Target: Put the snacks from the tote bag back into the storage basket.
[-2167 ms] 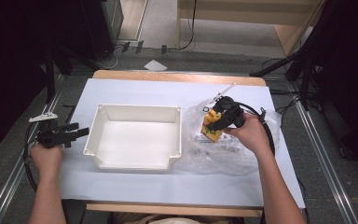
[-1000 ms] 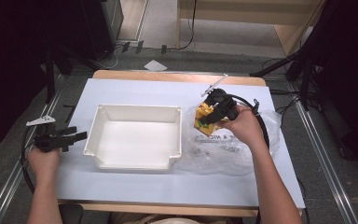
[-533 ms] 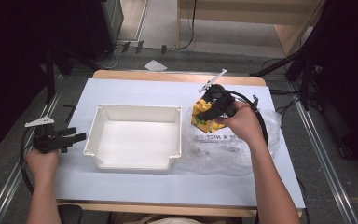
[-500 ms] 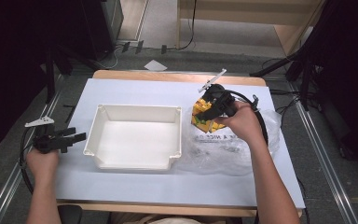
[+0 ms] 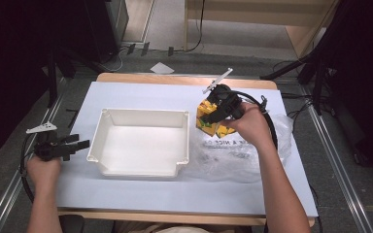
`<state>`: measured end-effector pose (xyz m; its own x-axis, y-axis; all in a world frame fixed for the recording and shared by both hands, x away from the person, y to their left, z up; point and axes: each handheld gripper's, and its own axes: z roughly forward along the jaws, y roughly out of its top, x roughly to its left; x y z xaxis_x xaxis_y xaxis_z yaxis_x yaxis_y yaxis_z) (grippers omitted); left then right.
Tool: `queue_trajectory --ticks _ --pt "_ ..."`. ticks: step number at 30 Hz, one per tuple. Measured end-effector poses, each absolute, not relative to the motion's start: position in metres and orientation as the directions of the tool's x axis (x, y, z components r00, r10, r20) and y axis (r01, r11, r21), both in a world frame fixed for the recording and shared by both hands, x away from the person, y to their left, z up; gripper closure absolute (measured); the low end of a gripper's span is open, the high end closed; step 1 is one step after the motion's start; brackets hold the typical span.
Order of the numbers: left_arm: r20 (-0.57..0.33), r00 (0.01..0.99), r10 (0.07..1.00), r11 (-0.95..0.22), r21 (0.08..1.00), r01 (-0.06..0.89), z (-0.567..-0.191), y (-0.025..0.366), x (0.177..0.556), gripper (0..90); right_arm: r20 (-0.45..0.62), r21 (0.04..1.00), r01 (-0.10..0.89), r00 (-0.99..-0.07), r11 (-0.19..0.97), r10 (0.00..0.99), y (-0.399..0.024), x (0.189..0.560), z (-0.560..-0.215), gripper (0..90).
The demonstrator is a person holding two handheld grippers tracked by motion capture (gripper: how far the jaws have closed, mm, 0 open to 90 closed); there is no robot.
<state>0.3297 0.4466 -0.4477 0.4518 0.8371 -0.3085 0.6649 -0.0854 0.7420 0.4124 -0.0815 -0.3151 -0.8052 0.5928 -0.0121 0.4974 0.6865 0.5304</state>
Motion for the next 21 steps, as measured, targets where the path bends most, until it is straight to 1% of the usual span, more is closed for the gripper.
queue_trajectory --ticks 13,21 --pt "-0.294 0.459 0.838 -0.093 0.752 0.652 -0.447 0.446 0.328 28.0 -0.007 0.566 0.47 -0.819 0.678 0.573 -0.07 0.415 -0.302 51.8" --pt "-0.289 0.462 0.839 -0.098 0.755 0.649 -0.446 0.446 0.328 28.0 -0.019 0.559 0.456 -0.828 0.693 0.56 -0.062 0.417 -0.301 51.8"
